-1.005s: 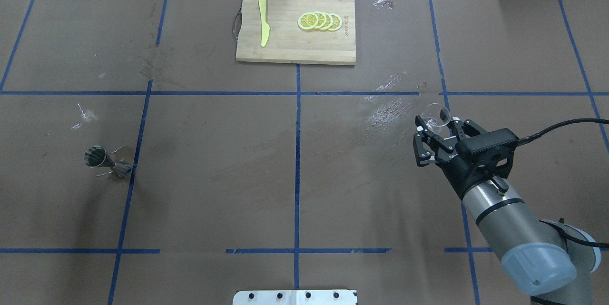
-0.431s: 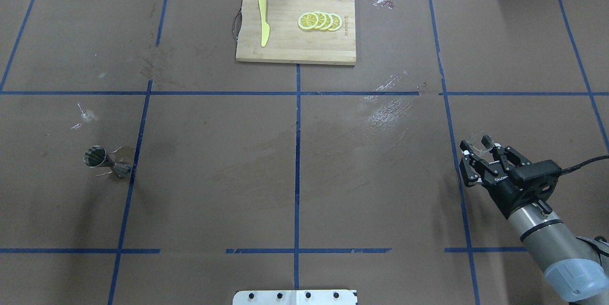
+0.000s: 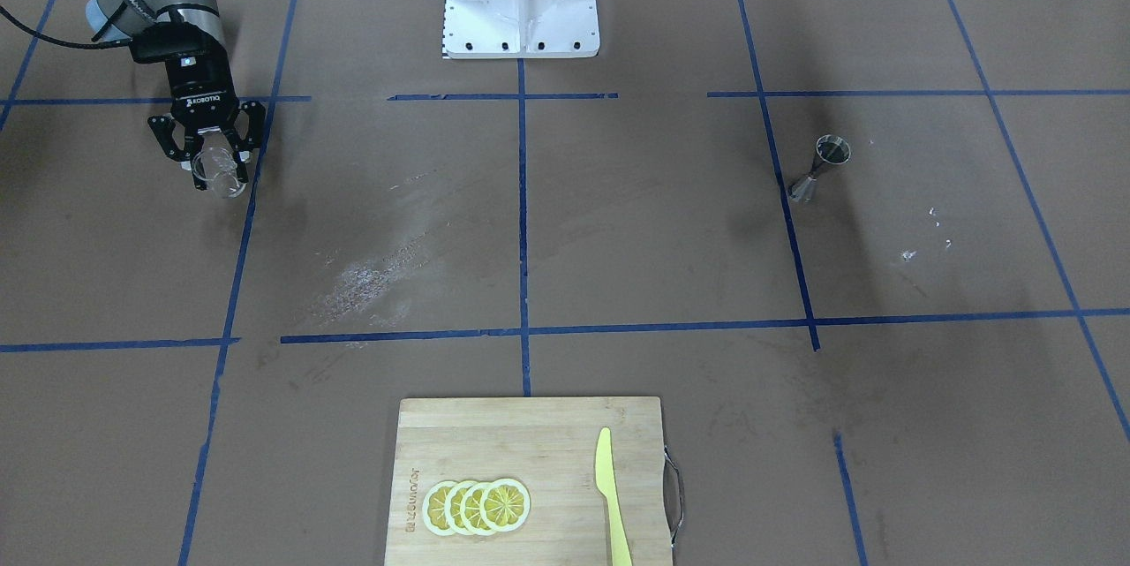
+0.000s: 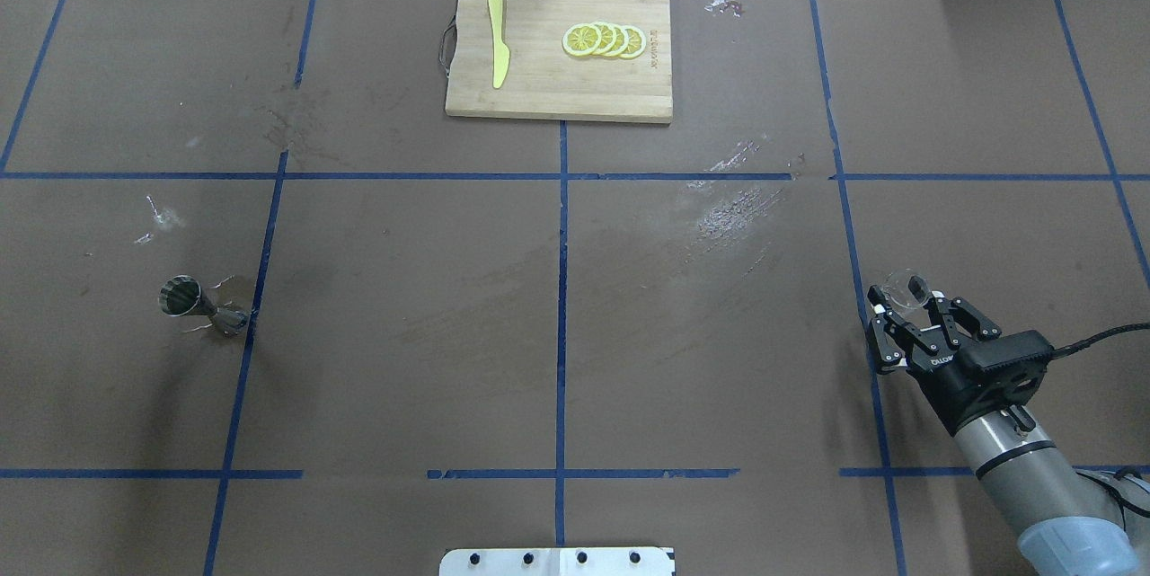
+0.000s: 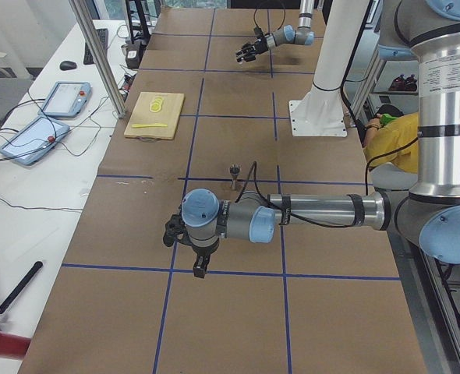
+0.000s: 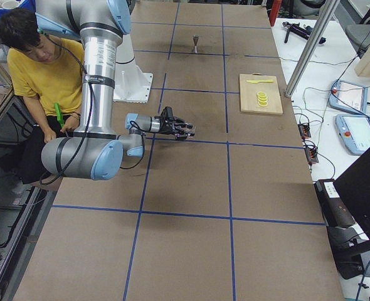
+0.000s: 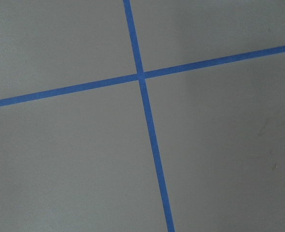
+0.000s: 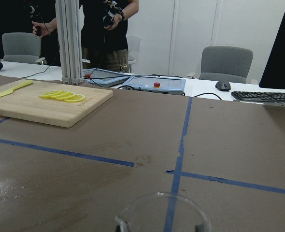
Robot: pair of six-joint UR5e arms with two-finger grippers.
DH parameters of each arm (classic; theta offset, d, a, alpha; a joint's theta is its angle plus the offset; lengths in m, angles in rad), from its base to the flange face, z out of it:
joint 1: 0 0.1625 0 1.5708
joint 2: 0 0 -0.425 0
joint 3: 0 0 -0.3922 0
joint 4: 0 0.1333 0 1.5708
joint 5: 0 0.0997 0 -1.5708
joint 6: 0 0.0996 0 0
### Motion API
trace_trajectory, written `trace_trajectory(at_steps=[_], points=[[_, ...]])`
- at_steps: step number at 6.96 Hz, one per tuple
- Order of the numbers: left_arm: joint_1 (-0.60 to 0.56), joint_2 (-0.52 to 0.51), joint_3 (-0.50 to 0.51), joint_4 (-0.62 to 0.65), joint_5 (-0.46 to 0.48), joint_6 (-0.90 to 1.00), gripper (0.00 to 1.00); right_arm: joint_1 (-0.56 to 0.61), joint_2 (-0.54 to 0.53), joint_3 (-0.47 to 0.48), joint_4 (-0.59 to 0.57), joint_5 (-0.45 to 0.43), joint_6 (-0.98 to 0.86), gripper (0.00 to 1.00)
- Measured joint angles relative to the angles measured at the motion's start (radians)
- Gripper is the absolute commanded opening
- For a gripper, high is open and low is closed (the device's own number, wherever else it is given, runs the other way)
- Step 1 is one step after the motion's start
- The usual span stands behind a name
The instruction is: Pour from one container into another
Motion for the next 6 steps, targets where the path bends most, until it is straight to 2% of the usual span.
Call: trace_trajectory(at_steps=[1, 5, 6], points=[[0.0, 0.0, 0.0, 0.0, 0.0, 0.0, 1.0, -0.006, 0.005, -0.023, 0.0, -0.006, 0.021, 0.06], [0.001, -0.001, 0.002, 0.0, 0.0, 0.0, 1.0, -0.01, 0.023, -0.077, 0.001, -0.01, 0.063, 0.32], [0.002, -0.002, 0.002, 0.0, 0.0, 0.0, 1.0, -0.01, 0.036, -0.094, 0.001, -0.01, 0.07, 0.33]])
